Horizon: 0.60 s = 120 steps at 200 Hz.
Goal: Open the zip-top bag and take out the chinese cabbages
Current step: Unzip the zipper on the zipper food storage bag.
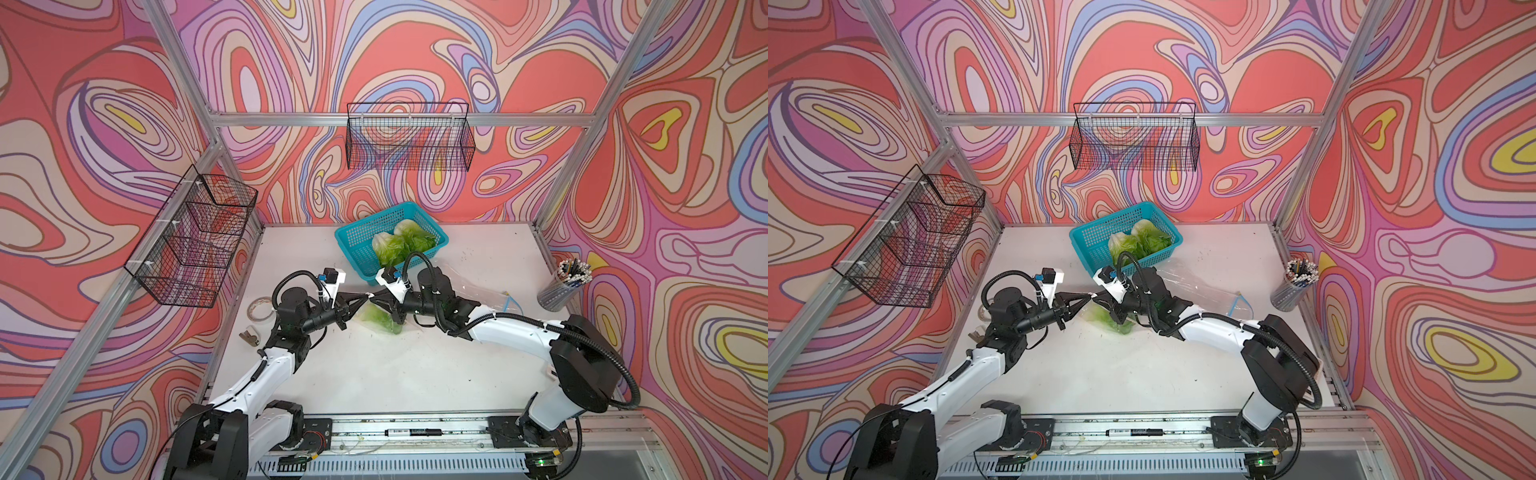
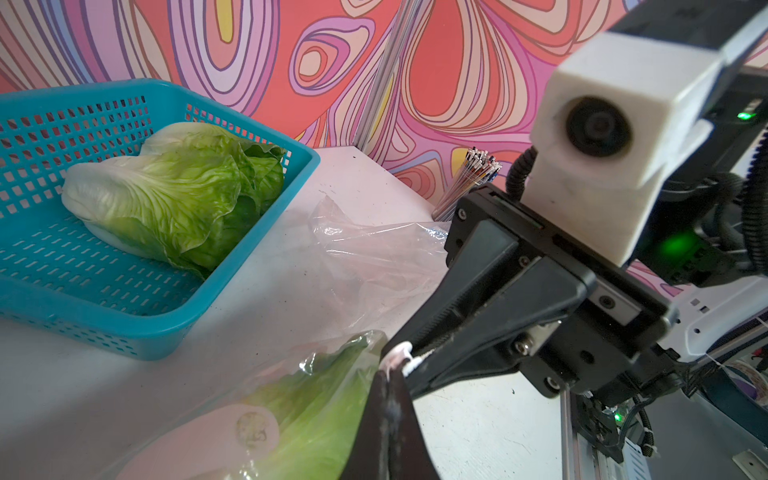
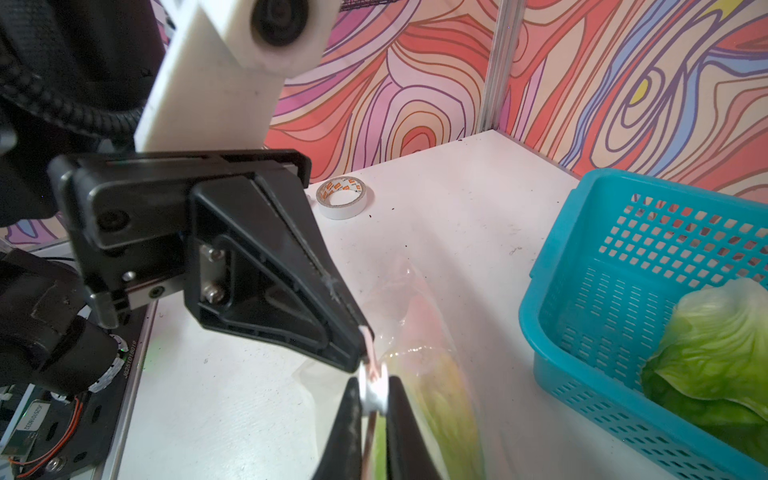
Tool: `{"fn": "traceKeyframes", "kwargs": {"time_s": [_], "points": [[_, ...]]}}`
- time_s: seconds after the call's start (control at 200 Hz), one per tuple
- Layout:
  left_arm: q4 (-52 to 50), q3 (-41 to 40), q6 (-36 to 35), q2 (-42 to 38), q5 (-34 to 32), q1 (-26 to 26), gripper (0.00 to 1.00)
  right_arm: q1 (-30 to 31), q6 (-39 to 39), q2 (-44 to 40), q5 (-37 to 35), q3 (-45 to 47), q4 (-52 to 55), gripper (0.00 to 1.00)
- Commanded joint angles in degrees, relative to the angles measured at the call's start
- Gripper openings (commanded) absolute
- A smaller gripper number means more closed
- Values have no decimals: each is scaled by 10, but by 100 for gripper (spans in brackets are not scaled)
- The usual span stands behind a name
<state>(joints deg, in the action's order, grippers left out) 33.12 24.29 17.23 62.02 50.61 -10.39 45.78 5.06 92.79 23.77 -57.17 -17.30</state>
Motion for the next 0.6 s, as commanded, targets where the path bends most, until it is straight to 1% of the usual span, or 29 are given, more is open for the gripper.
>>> {"fn": "traceKeyframes", "kwargs": {"time_s": [0.0, 0.15, 0.341, 0.596], "points": [[64, -8, 27, -1, -19, 2, 0, 0, 20, 5, -15, -5, 28, 0], [128, -22, 63, 7, -47, 3, 0, 0, 33, 1, -34, -6, 58, 0], [182, -25, 89, 19, -60, 4, 0, 0, 43, -1, -47, -6, 79, 0], [194, -27, 101, 16, -62, 19, 0, -1, 54, -12, -60, 5, 105, 0]]}}
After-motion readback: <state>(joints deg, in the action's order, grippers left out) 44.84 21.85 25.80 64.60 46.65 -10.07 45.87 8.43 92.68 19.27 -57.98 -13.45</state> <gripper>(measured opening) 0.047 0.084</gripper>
